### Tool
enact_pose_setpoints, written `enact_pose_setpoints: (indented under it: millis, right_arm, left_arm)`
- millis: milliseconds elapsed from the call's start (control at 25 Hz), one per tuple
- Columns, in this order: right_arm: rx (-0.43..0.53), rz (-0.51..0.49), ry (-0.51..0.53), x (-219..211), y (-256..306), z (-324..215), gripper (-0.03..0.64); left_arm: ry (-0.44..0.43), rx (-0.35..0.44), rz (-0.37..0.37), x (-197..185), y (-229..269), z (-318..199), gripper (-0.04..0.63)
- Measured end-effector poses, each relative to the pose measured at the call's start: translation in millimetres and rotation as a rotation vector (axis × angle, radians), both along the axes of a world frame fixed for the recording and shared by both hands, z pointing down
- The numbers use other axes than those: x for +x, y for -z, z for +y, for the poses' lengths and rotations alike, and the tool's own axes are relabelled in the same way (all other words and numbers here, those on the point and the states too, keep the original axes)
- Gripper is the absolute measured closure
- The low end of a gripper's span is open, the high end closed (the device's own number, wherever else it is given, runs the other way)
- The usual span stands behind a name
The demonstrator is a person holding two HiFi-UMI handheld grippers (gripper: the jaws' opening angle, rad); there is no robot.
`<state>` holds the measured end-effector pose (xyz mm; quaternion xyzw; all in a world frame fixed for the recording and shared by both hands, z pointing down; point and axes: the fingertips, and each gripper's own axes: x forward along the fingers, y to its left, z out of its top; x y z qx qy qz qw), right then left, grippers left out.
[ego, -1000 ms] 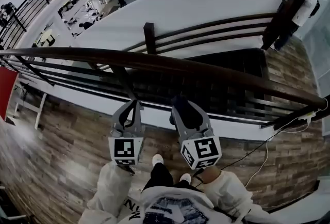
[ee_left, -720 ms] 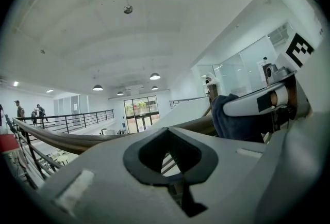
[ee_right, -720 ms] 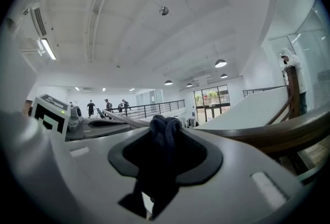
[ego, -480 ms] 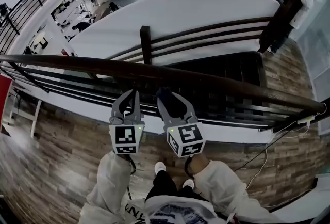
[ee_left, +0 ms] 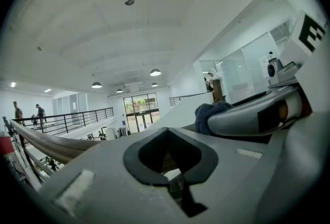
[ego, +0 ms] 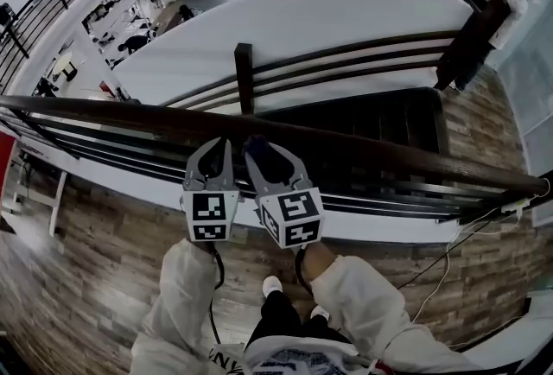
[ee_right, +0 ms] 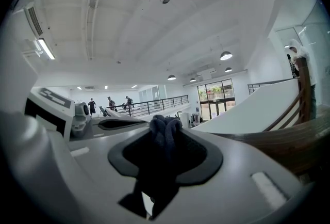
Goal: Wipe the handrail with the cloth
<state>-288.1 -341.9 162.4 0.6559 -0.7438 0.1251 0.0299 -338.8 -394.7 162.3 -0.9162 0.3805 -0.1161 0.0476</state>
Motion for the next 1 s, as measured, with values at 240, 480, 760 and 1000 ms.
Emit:
enact_pose_setpoints:
  millis: [240,480,760,1000]
  right_arm:
    - [-0.013,0.004,0.014,-9.6,-3.9,-22.0,0.477]
    - [-0.028,0.005,0.009,-3.6,-12.2,-25.6,0.477]
    - [-0.038,0.008,-0.017,0.8,-12.2,-22.4,0.477]
    - [-0.043,0.009,-0.036,17.8,-15.1,-4.8,0.476]
  left_arm:
    - [-0.016,-0.026,0.004,6.6,-9.2,-15.0,0.595]
    - [-0.032,-0.051,0.014,15.9,-21.1,-11.7,0.595]
    - [-0.058,-0.068,0.020,19.3,-23.6,-4.0,0.595]
    - [-0.074,-0.067,0.027,35.9,-22.9,17.4,0.595]
